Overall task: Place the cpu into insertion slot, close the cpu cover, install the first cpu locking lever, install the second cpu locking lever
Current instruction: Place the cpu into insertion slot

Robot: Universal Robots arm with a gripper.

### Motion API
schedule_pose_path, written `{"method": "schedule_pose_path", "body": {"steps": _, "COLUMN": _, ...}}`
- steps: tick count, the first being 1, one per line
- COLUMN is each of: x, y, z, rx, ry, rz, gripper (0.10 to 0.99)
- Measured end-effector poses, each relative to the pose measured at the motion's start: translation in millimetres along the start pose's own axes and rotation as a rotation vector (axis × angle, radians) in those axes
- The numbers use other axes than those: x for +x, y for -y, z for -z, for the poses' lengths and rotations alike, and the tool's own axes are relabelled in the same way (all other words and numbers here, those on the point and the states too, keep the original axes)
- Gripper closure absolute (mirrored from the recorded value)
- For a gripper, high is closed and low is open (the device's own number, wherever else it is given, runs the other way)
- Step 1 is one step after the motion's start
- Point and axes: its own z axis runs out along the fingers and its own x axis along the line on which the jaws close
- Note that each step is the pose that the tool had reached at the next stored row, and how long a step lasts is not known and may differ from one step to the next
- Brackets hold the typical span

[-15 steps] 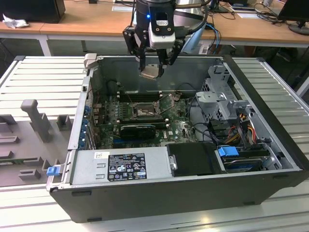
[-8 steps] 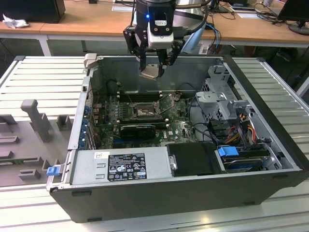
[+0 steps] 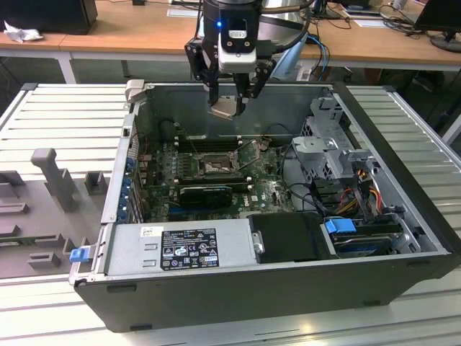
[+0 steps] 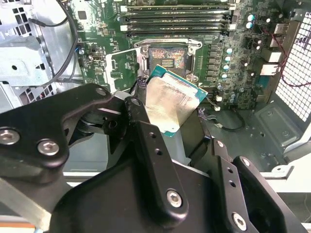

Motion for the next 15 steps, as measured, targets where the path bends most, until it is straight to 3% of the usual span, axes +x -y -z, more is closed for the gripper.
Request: {"method": "schedule_pose_path", "body": {"steps": 15, "x": 0.0, "y": 0.1, "z": -0.7, "rx": -0.002, "ry": 0.0075, "rz": -0.084, "gripper": 0.561}}
